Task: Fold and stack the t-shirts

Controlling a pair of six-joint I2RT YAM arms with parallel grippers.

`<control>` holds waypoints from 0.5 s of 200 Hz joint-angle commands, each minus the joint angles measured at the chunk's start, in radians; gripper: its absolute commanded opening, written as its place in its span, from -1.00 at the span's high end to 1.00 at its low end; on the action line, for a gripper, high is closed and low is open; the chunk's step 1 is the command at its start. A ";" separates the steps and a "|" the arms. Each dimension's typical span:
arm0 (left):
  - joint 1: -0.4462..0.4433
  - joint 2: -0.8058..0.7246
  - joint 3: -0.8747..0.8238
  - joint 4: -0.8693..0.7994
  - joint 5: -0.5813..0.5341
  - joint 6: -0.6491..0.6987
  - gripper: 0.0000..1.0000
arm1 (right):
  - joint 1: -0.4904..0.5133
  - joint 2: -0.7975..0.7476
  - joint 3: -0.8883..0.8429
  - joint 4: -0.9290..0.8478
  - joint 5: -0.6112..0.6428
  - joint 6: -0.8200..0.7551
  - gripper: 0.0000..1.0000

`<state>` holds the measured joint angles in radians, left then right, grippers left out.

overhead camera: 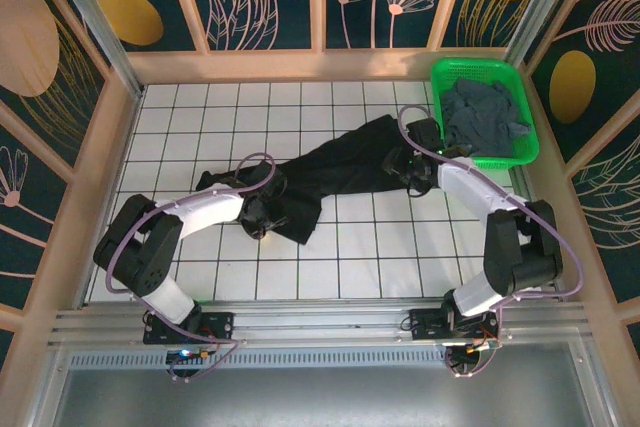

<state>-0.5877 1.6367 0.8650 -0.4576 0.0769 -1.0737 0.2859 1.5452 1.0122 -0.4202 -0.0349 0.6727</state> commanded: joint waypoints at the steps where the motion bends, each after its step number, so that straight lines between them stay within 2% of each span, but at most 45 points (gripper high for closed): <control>1: -0.012 0.061 0.017 0.178 0.018 -0.027 0.69 | -0.006 0.061 -0.006 -0.036 0.081 0.034 -0.34; 15: -0.011 0.023 0.023 0.165 -0.027 -0.035 1.00 | -0.016 0.101 0.011 -0.065 0.115 0.049 -0.33; 51: -0.008 -0.105 0.051 0.109 -0.111 -0.054 1.00 | -0.030 0.156 0.029 -0.090 0.165 0.065 -0.33; 73: 0.007 -0.200 0.063 0.097 -0.149 -0.073 1.00 | -0.048 0.190 0.012 -0.036 0.149 0.056 -0.32; 88: 0.030 -0.250 0.080 0.099 -0.155 -0.075 1.00 | -0.064 0.225 0.017 0.020 0.118 0.036 -0.15; 100: 0.056 -0.272 0.096 0.097 -0.147 -0.071 1.00 | -0.068 0.254 0.044 0.045 0.113 0.023 0.18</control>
<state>-0.5716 1.4261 0.9131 -0.3817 -0.0319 -1.1278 0.2363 1.7382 1.0145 -0.4393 0.0826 0.7155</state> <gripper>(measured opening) 0.061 0.554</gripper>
